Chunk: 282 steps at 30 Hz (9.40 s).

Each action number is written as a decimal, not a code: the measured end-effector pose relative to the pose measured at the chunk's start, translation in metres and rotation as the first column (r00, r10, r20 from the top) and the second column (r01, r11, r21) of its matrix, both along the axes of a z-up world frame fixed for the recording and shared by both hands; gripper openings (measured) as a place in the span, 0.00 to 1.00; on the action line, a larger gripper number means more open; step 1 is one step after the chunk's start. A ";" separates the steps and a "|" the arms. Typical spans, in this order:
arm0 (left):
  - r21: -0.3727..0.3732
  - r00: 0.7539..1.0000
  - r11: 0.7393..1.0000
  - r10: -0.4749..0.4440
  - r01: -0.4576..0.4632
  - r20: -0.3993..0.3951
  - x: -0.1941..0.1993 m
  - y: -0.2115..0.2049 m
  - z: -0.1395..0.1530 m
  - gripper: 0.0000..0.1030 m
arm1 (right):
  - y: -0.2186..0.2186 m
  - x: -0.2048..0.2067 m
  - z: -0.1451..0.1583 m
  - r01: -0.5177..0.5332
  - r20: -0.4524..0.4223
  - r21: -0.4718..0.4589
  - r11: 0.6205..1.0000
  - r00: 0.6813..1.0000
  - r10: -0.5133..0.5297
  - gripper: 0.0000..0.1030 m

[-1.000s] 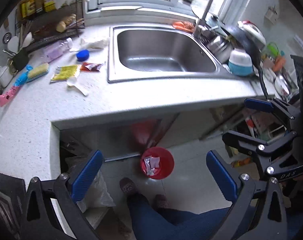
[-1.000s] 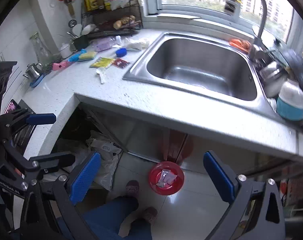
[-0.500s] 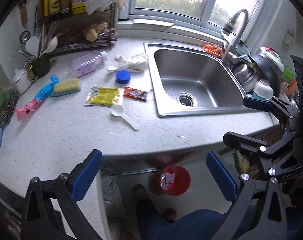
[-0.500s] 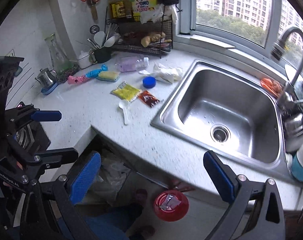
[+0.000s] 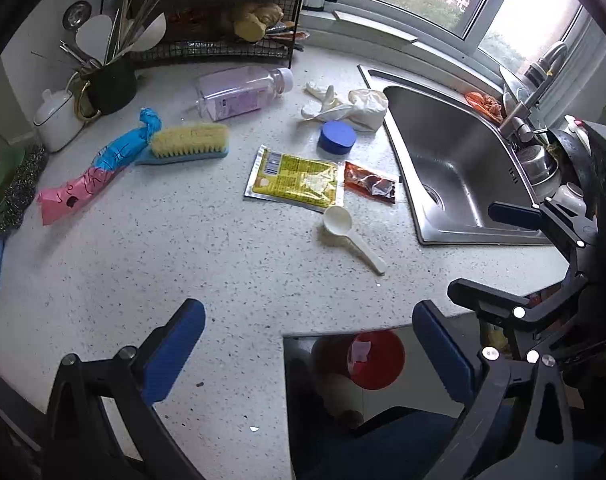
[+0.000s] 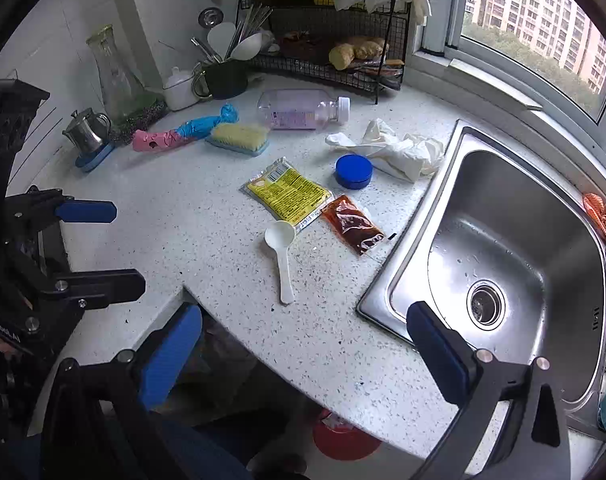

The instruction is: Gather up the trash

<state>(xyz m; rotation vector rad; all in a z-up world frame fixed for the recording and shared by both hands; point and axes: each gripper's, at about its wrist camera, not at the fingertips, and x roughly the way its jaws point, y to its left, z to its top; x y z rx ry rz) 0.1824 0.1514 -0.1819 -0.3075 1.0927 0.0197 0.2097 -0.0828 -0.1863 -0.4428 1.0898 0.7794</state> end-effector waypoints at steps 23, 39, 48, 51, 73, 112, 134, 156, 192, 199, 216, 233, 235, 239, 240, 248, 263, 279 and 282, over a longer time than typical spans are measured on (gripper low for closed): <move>0.000 0.994 1.000 -0.004 0.004 -0.110 0.030 0.055 -0.057 1.00 | 0.069 0.035 -0.076 -0.125 -0.085 -0.100 0.987 0.990 0.117 0.48; 0.031 0.992 0.997 -0.070 0.073 -0.100 0.041 0.048 -0.056 1.00 | 0.070 0.039 -0.075 -0.108 -0.097 -0.085 0.990 0.990 0.099 0.26; 0.095 0.956 0.952 -0.285 0.290 -0.067 0.076 0.034 -0.045 1.00 | 0.042 0.061 -0.046 0.002 -0.083 -0.066 0.998 0.996 -0.008 0.26; 0.110 0.926 0.920 -0.372 0.377 -0.059 0.096 0.028 -0.045 1.00 | 0.029 0.067 -0.041 0.042 -0.084 -0.065 0.997 0.995 -0.048 0.26; 0.142 0.622 0.607 -0.771 0.782 -0.136 0.181 -0.012 -0.089 1.00 | 0.001 0.091 -0.042 0.214 -0.120 -0.126 0.969 0.966 -0.229 0.26; 0.074 0.742 0.739 -0.671 0.669 -0.006 0.186 0.011 -0.078 0.04 | -0.005 0.091 -0.048 0.234 -0.175 -0.092 0.968 0.953 -0.247 0.26; 0.147 0.750 0.739 -0.661 0.658 -0.036 0.203 -0.012 -0.061 0.56 | -0.028 0.082 -0.034 0.236 -0.149 -0.070 0.969 0.958 -0.244 0.26; 0.174 0.672 0.653 -0.736 0.737 -0.081 0.244 -0.028 -0.097 0.98 | -0.027 0.100 -0.049 0.269 -0.181 -0.114 0.956 0.941 -0.286 0.26; 0.119 0.797 0.793 -0.603 0.598 0.013 0.099 -0.080 -0.029 0.03 | -0.061 0.032 0.000 0.201 -0.097 -0.031 0.979 0.974 -0.203 0.26; 0.095 0.826 0.824 -0.564 0.559 0.025 0.065 -0.115 -0.018 0.03 | -0.095 -0.001 0.012 0.194 -0.090 -0.007 0.981 0.977 -0.194 0.26; 0.049 0.838 0.836 -0.544 0.546 -0.052 0.002 -0.249 -0.083 0.03 | -0.195 -0.082 -0.034 0.291 -0.172 -0.015 0.957 0.942 -0.289 0.26; -0.037 0.831 0.842 -0.538 0.538 -0.141 0.011 -0.321 -0.320 0.03 | -0.240 -0.103 -0.266 0.320 -0.283 -0.126 0.939 0.896 -0.343 0.26; -0.049 0.831 0.843 -0.537 0.536 -0.143 0.012 -0.325 -0.343 0.04 | -0.240 -0.104 -0.291 0.319 -0.285 -0.143 0.937 0.894 -0.347 0.26; -0.063 0.826 0.838 -0.545 0.542 -0.145 0.015 -0.332 -0.369 0.11 | -0.243 -0.104 -0.330 0.325 -0.295 -0.147 0.934 0.887 -0.355 0.26; -0.070 0.826 0.839 -0.544 0.540 -0.150 0.016 -0.331 -0.375 0.23 | -0.243 -0.103 -0.337 0.325 -0.299 -0.144 0.935 0.886 -0.354 0.26; -0.078 0.828 0.840 -0.542 0.537 -0.145 0.013 -0.333 -0.388 0.60 | -0.255 -0.103 -0.362 0.347 -0.295 -0.154 0.925 0.877 -0.379 0.26; -0.047 0.826 0.838 -0.545 0.544 -0.147 0.001 -0.315 -0.387 0.81 | -0.254 -0.102 -0.359 0.281 -0.269 -0.181 0.942 0.908 -0.322 0.82; -0.007 0.853 0.855 -0.518 0.518 -0.070 -0.032 -0.311 -0.194 1.00 | -0.250 -0.109 -0.184 0.246 -0.182 -0.152 0.957 0.945 -0.272 0.96; 0.009 0.868 0.869 -0.494 0.495 -0.053 -0.033 -0.303 -0.154 1.00 | -0.248 -0.108 -0.137 0.270 -0.172 -0.120 0.955 0.942 -0.287 0.99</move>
